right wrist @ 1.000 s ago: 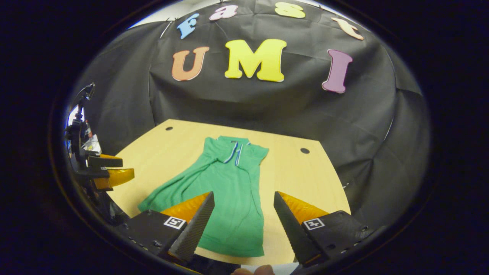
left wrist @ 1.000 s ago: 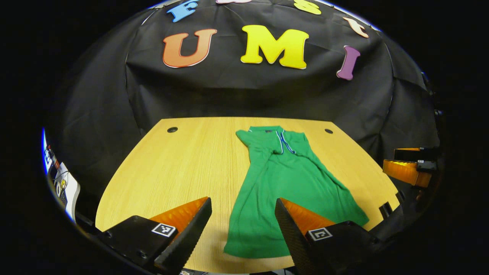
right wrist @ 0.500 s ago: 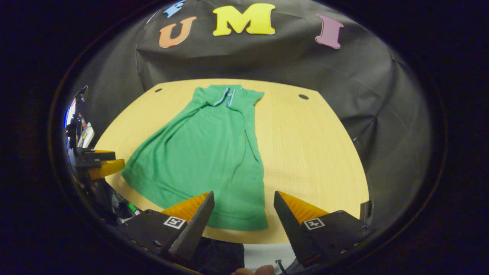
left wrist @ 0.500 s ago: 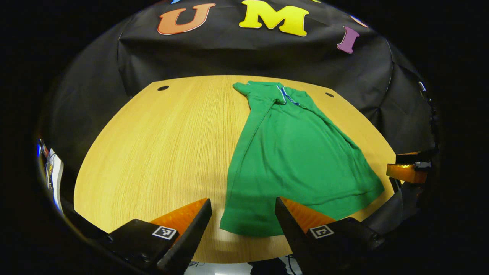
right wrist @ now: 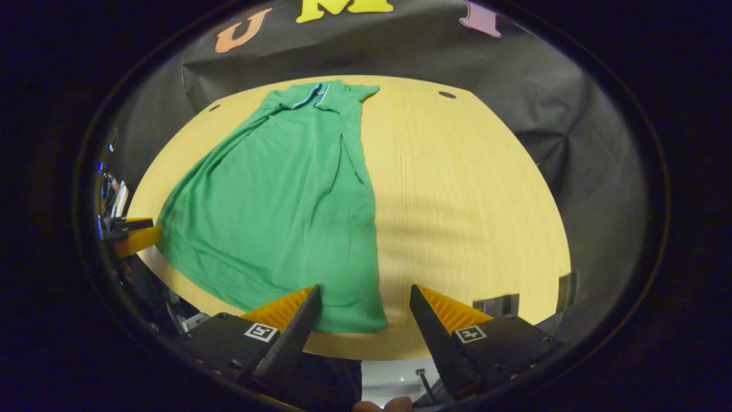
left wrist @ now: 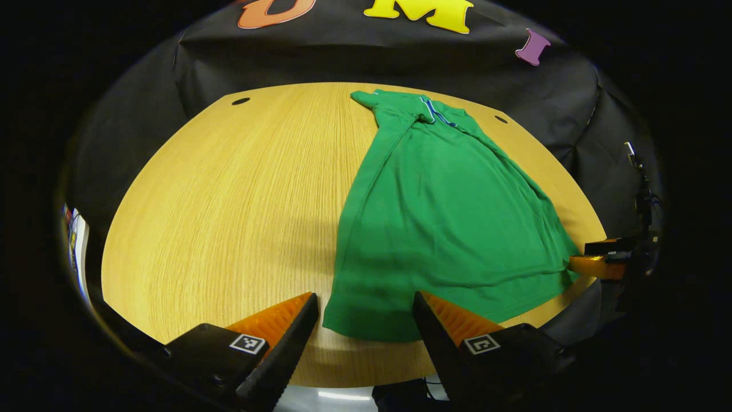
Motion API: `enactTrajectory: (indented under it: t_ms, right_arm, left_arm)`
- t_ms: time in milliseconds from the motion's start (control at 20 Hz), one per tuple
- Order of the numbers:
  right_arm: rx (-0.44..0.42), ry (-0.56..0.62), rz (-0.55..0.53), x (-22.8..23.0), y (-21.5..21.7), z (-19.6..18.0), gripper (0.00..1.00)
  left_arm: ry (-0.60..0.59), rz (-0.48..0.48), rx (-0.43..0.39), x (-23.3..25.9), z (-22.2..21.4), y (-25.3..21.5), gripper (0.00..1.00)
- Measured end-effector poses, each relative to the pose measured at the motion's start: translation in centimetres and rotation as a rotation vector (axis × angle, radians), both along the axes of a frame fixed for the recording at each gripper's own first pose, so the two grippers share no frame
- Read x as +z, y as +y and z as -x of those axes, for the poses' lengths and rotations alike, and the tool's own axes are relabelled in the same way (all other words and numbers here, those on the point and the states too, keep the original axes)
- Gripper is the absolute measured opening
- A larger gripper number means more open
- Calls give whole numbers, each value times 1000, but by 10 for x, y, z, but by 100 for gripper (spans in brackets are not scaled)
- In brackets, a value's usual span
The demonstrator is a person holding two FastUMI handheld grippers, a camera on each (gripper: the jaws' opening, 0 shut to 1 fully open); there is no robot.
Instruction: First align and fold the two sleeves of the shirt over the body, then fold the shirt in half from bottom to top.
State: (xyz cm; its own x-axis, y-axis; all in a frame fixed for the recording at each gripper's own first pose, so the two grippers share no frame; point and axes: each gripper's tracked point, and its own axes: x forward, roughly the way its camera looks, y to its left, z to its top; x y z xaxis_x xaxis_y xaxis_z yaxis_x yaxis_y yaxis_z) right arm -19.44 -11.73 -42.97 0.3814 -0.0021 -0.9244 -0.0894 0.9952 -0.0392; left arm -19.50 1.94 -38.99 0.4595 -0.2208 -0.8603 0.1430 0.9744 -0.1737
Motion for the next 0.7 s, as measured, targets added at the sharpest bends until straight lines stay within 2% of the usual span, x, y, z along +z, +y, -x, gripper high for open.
enactTrajectory:
  t_ms: [100,150,250,350,400,450,500,550,600,650,700]
  right_arm:
    - [-1,-6,-20,-2,4,-2,96]
    - [-3,-2,-29,-2,4,-2,92]
    - [-28,12,-53,-3,4,0,96]
    - [-15,12,-55,-4,3,1,94]
    - [-5,11,-59,-3,5,0,92]
    - [-2,21,-63,-3,7,3,79]
    - [2,24,-66,-3,8,3,66]
    - [7,33,-74,-3,12,4,55]
    - [8,37,-95,-4,18,4,46]
    - [4,45,-108,-3,22,6,26]
    - [4,49,-106,-4,22,4,12]
  left_arm:
    - [21,5,-3,-3,3,0,100]
    - [30,-3,1,-3,5,1,100]
    - [42,-24,-6,-5,7,3,100]
    - [58,-67,-14,-7,9,5,100]
    - [66,-91,-15,-8,10,8,100]
    - [70,-87,-9,-7,13,7,96]
    - [79,-84,-2,-8,16,3,81]
    - [89,-84,2,-8,20,3,72]
    - [98,-75,5,-8,22,0,52]
    - [108,-41,6,-6,25,-6,44]
    - [119,-20,9,-4,27,-9,17]
